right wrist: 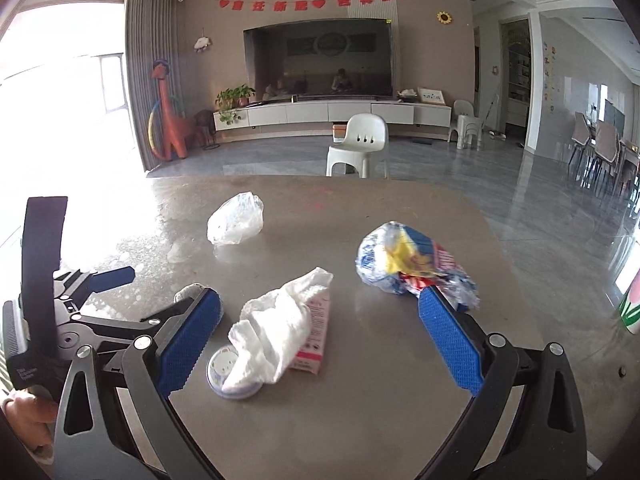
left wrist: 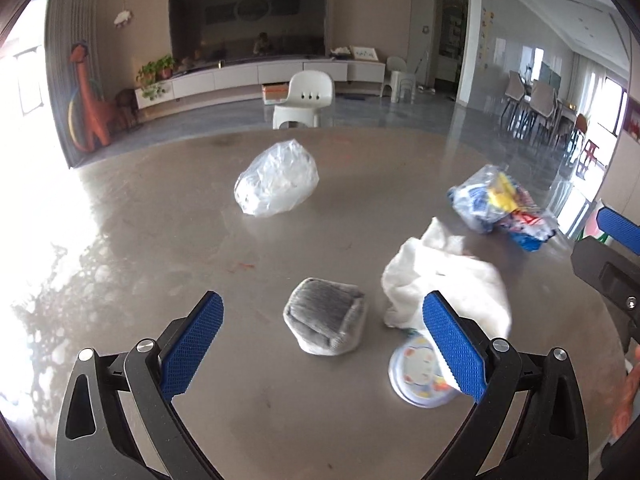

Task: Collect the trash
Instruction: 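Grasp the grey sponge with the left tool while the right tool grasps the white tissue, then carry the sponge and tissue over the white bin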

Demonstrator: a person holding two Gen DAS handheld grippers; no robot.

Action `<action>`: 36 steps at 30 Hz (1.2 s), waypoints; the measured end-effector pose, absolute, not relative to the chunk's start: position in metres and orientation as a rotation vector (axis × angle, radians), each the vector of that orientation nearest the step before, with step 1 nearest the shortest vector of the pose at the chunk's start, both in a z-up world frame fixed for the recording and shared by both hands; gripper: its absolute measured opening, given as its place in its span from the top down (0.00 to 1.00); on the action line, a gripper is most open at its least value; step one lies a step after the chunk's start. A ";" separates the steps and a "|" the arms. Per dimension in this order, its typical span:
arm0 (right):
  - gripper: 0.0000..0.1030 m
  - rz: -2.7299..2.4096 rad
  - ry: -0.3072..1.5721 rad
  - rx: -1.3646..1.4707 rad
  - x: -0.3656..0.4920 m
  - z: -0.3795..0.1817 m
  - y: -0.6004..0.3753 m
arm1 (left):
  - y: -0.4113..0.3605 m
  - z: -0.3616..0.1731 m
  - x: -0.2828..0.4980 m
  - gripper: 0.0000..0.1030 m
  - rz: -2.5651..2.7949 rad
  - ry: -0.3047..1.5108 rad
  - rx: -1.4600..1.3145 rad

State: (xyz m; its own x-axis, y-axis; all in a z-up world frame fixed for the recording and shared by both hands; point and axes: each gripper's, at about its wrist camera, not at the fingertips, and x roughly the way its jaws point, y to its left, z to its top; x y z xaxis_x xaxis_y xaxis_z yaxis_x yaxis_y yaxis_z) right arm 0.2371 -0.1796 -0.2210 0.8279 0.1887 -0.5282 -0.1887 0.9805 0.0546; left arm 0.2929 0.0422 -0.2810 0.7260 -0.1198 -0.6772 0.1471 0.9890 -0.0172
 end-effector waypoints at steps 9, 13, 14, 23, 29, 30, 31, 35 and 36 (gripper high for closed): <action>0.04 0.218 0.587 -0.016 0.255 -0.240 -0.157 | 0.042 -0.319 0.330 0.39 -0.174 0.886 0.028; 0.04 0.217 0.593 -0.027 0.256 -0.243 -0.153 | 0.038 -0.317 0.325 0.70 -0.210 0.896 0.038; 0.04 0.218 0.597 -0.029 0.257 -0.244 -0.152 | 0.039 -0.313 0.322 0.70 -0.206 0.885 0.024; 0.05 0.205 0.660 -0.059 0.267 -0.263 -0.136 | 0.056 -0.287 0.306 0.70 -0.154 0.794 0.000; 0.52 0.192 0.752 -0.135 0.274 -0.281 -0.124 | 0.059 -0.284 0.306 0.70 -0.160 0.792 -0.014; 0.67 0.183 0.752 -0.145 0.273 -0.280 -0.124 | 0.059 -0.284 0.306 0.70 -0.158 0.789 -0.015; 0.81 0.189 0.755 -0.134 0.273 -0.278 -0.125 | 0.059 -0.283 0.304 0.70 -0.159 0.788 -0.017; 0.91 0.209 0.768 -0.073 0.271 -0.272 -0.135 | 0.061 -0.280 0.304 0.70 -0.159 0.782 -0.026; 0.91 0.206 0.754 -0.067 0.267 -0.266 -0.137 | 0.061 -0.280 0.304 0.70 -0.160 0.780 -0.028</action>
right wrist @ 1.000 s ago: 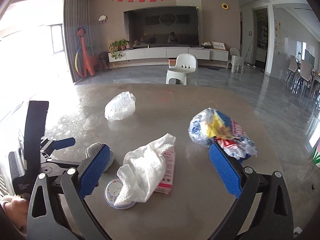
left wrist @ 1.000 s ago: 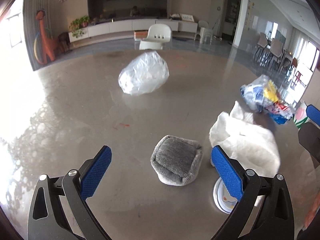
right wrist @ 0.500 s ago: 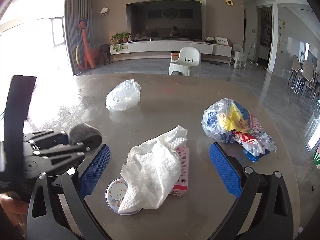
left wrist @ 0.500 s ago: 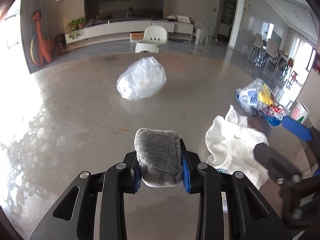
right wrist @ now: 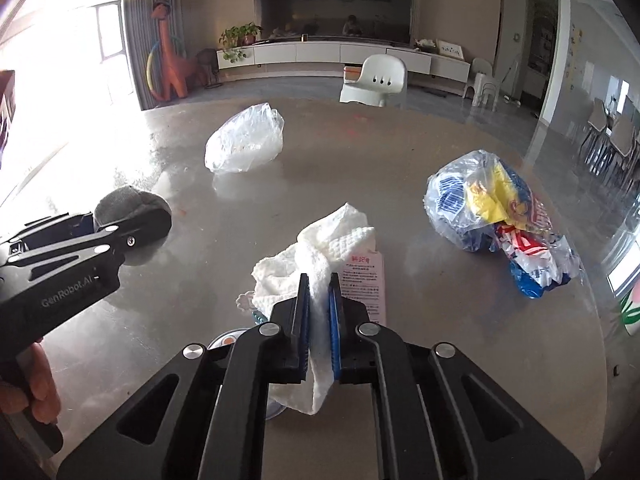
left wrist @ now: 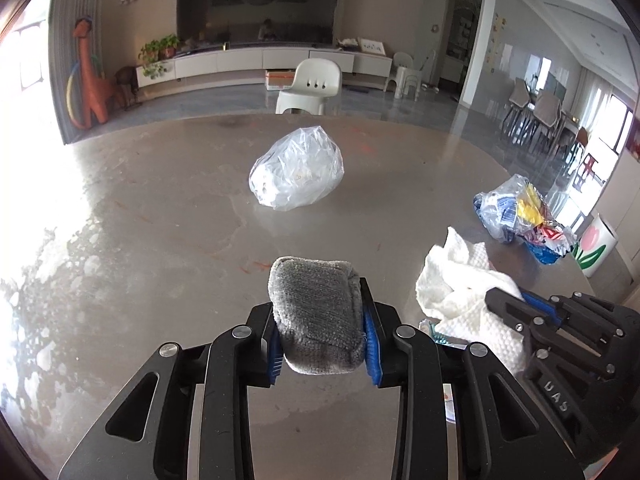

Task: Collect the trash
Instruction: 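Carry the sponge and tissue over the white bin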

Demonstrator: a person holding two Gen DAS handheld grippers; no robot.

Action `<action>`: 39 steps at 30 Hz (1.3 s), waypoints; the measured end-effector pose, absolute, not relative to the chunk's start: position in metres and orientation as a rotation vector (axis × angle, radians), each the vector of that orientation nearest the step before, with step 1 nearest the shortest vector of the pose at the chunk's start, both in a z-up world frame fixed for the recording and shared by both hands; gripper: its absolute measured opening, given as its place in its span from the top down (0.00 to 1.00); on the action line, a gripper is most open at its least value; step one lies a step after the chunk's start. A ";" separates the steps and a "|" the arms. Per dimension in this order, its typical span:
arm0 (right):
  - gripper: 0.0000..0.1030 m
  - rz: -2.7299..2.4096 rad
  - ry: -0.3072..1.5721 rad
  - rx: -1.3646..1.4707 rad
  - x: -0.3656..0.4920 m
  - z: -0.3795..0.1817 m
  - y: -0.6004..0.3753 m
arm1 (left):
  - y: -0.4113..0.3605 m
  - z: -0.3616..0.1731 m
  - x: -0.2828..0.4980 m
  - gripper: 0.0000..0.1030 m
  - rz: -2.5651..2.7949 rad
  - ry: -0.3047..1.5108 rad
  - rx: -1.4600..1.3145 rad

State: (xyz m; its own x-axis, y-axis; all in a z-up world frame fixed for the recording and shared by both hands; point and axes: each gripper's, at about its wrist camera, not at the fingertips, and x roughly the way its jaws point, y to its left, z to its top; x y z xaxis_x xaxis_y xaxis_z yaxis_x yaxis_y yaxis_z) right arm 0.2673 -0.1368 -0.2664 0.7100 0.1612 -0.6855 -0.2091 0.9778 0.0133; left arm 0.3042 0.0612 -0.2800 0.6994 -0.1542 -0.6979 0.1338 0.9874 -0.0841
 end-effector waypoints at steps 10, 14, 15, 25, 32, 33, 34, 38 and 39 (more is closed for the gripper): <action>0.91 0.231 0.600 0.001 0.228 -0.187 -0.160 | 0.050 -0.258 0.283 0.70 -0.205 0.720 -0.005; 0.91 0.223 0.568 -0.012 0.211 -0.167 -0.168 | 0.037 -0.243 0.269 0.70 -0.226 0.695 0.009; 0.91 0.222 0.561 -0.015 0.206 -0.163 -0.171 | 0.033 -0.240 0.266 0.70 -0.230 0.691 0.011; 0.91 0.188 0.524 0.026 0.161 -0.141 -0.209 | -0.011 -0.202 0.227 0.70 -0.296 0.661 0.033; 0.91 0.138 0.493 0.064 0.127 -0.129 -0.248 | -0.052 -0.177 0.197 0.70 -0.361 0.636 0.058; 0.91 0.129 0.489 0.076 0.121 -0.128 -0.256 | -0.062 -0.173 0.192 0.70 -0.379 0.631 0.063; 0.91 0.123 0.487 0.083 0.118 -0.128 -0.262 | -0.069 -0.170 0.189 0.70 -0.393 0.628 0.067; 0.91 0.068 0.467 0.101 0.092 -0.123 -0.292 | -0.105 -0.162 0.172 0.70 -0.459 0.621 0.083; 0.91 0.055 0.463 0.101 0.087 -0.122 -0.299 | -0.117 -0.161 0.167 0.70 -0.482 0.621 0.088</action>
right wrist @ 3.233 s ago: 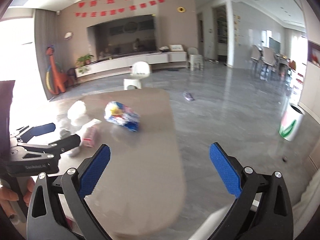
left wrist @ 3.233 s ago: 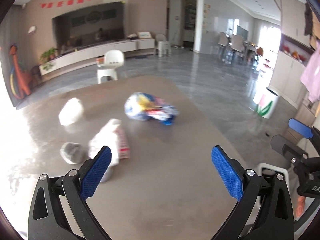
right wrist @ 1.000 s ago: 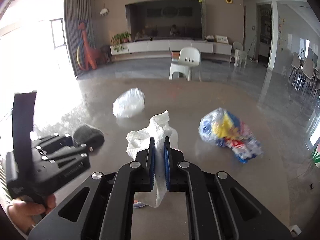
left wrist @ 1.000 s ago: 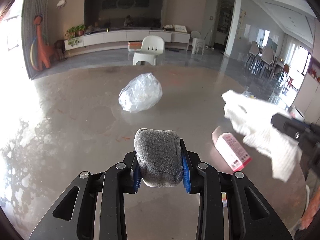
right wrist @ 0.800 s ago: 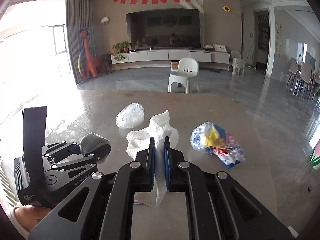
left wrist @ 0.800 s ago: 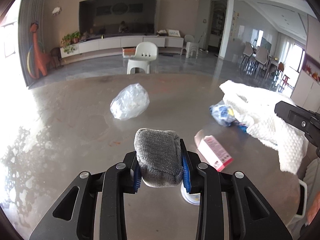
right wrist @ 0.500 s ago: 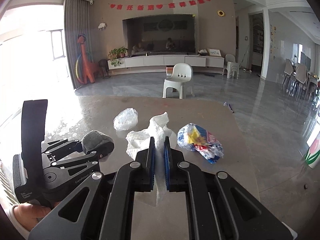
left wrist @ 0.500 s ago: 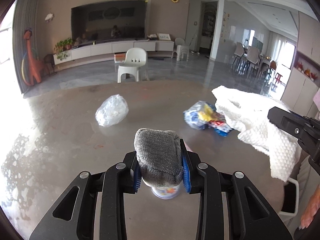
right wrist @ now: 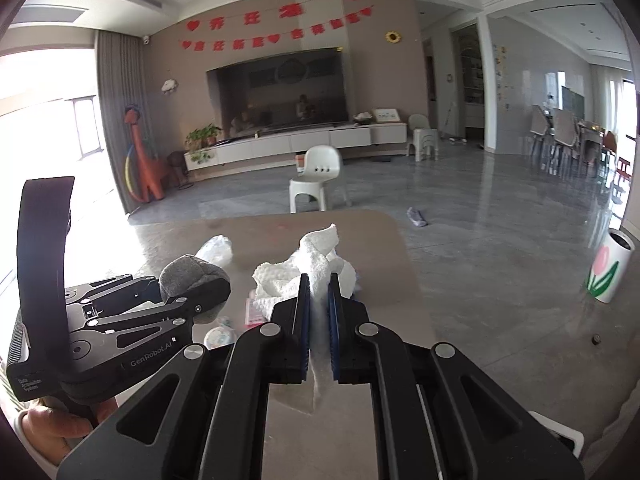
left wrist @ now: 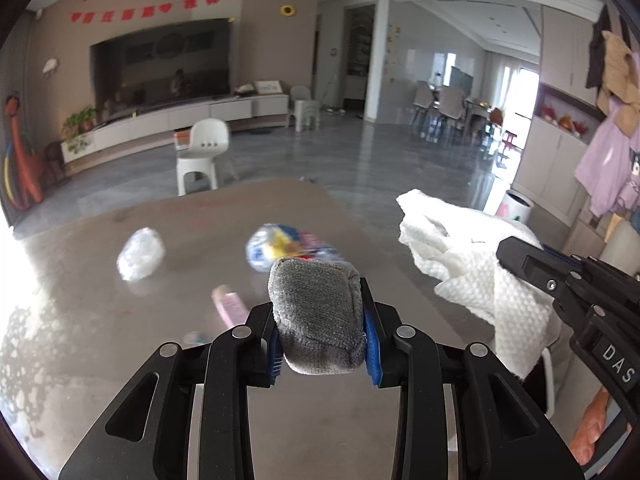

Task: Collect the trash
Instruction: 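Carry the sponge and tissue over the white bin, then open the left tool over the bin while the right tool releases the tissue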

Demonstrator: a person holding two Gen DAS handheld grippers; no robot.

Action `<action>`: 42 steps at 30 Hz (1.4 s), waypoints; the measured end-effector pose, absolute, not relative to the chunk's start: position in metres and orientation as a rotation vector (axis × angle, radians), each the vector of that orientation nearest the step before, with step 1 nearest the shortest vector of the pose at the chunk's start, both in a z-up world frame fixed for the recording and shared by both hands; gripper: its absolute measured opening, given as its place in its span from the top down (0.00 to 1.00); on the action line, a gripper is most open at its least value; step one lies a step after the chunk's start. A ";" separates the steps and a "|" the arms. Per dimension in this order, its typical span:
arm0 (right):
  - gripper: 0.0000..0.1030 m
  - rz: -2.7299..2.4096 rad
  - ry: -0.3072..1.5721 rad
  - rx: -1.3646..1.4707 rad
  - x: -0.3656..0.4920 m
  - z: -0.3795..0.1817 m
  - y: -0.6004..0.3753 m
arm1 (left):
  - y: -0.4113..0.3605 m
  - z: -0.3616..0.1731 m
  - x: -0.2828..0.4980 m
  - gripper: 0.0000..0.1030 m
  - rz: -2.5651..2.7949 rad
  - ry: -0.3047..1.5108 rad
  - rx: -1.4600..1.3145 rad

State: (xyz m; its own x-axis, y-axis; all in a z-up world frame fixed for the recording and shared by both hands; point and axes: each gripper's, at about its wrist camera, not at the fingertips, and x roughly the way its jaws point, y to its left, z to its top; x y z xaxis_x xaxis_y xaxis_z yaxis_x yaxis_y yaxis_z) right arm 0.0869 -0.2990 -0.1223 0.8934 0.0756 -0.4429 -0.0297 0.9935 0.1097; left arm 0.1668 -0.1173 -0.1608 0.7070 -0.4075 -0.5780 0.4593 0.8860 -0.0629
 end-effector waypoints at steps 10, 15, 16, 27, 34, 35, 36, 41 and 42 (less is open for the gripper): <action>0.91 -0.115 0.427 0.133 0.026 -0.127 -0.378 | -0.217 -0.171 0.121 0.70 -0.660 0.652 0.149; 0.91 -0.186 0.430 0.153 0.005 -0.138 -0.411 | -0.259 -0.180 0.100 0.69 -0.731 0.664 0.195; 0.91 -0.201 0.433 0.160 0.001 -0.141 -0.419 | -0.271 -0.184 0.095 0.69 -0.752 0.671 0.207; 0.91 -0.327 0.462 0.237 -0.043 -0.181 -0.485 | -0.352 -0.219 0.062 0.69 -0.904 0.756 0.308; 0.91 -0.364 0.489 0.256 -0.064 -0.200 -0.510 | -0.389 -0.243 0.049 0.69 -0.960 0.799 0.375; 0.91 -0.378 0.492 0.259 -0.066 -0.204 -0.514 | -0.393 -0.246 0.049 0.69 -0.967 0.805 0.381; 0.91 -0.386 0.494 0.262 -0.069 -0.205 -0.519 | -0.397 -0.249 0.048 0.69 -0.972 0.809 0.389; 0.91 -0.427 0.514 0.288 -0.080 -0.217 -0.535 | -0.426 -0.267 0.041 0.69 -1.014 0.837 0.439; 0.91 -0.435 0.517 0.293 -0.082 -0.220 -0.538 | -0.431 -0.272 0.040 0.68 -1.024 0.845 0.448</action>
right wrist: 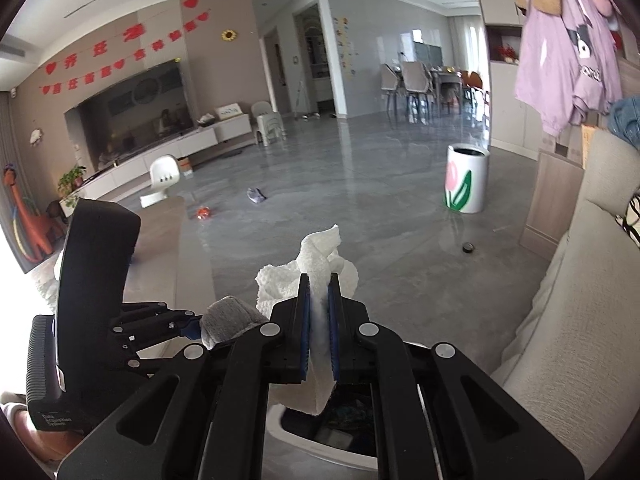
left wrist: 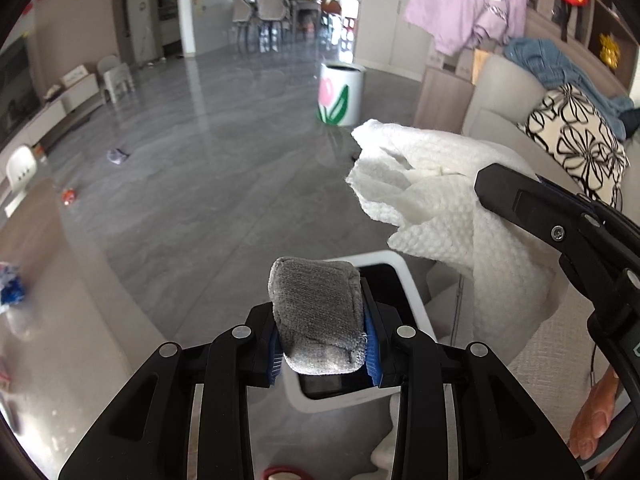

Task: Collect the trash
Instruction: 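Open the left tool over the bin while the right tool releases the tissue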

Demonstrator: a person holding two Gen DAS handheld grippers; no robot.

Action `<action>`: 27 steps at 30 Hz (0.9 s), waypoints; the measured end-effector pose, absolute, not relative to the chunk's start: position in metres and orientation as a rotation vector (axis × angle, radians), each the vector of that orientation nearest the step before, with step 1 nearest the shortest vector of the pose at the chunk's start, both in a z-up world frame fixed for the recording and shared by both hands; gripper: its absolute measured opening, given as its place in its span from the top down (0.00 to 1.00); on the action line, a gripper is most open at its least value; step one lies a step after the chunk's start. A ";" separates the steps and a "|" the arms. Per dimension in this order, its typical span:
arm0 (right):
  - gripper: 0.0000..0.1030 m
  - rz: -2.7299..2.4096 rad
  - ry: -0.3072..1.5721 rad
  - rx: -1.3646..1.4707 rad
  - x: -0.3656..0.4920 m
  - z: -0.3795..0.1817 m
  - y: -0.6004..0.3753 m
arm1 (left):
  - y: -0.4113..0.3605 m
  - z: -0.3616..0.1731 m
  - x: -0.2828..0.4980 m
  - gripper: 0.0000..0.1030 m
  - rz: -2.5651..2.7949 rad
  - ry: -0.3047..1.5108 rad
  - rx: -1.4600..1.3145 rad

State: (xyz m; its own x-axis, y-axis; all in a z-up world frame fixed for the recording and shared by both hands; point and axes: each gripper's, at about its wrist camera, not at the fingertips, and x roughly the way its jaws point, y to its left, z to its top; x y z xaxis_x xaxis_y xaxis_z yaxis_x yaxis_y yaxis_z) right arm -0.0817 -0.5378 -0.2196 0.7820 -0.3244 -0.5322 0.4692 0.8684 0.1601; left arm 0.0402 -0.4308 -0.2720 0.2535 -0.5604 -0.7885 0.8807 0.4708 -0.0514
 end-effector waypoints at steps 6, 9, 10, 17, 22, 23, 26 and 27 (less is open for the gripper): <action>0.91 -0.473 0.550 0.319 -0.089 -0.236 -0.551 | -0.454 -0.298 0.038 0.05 -0.997 0.885 0.538; 0.91 -0.479 0.562 0.337 -0.089 -0.242 -0.554 | -0.458 -0.308 0.035 0.05 -0.981 0.889 0.578; 0.91 -0.480 0.564 0.339 -0.090 -0.244 -0.555 | -0.458 -0.310 0.035 0.05 -0.977 0.892 0.582; 0.91 -0.463 0.586 0.357 -0.083 -0.256 -0.555 | -0.450 -0.302 0.045 0.05 -0.925 0.853 0.564; 0.91 -0.449 0.624 0.354 -0.069 -0.271 -0.547 | -0.438 -0.292 0.059 0.05 -0.880 0.832 0.512; 0.91 -0.452 0.632 0.347 -0.067 -0.274 -0.548 | -0.435 -0.291 0.061 0.05 -0.871 0.826 0.505; 0.82 -0.462 0.707 0.318 -0.055 -0.292 -0.548 | -0.428 -0.289 0.067 0.05 -0.852 0.821 0.483; 0.47 -0.467 0.741 0.299 -0.050 -0.299 -0.549 | -0.425 -0.289 0.069 0.05 -0.849 0.825 0.473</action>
State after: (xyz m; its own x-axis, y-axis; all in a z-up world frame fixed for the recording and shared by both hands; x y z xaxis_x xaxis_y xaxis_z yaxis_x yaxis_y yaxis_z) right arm -0.0498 -0.5486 -0.2994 0.6428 -0.2998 -0.7050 0.5062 0.8570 0.0970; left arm 0.0687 -0.4249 -0.2886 0.3892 -0.4663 -0.7944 0.8070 0.5884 0.0499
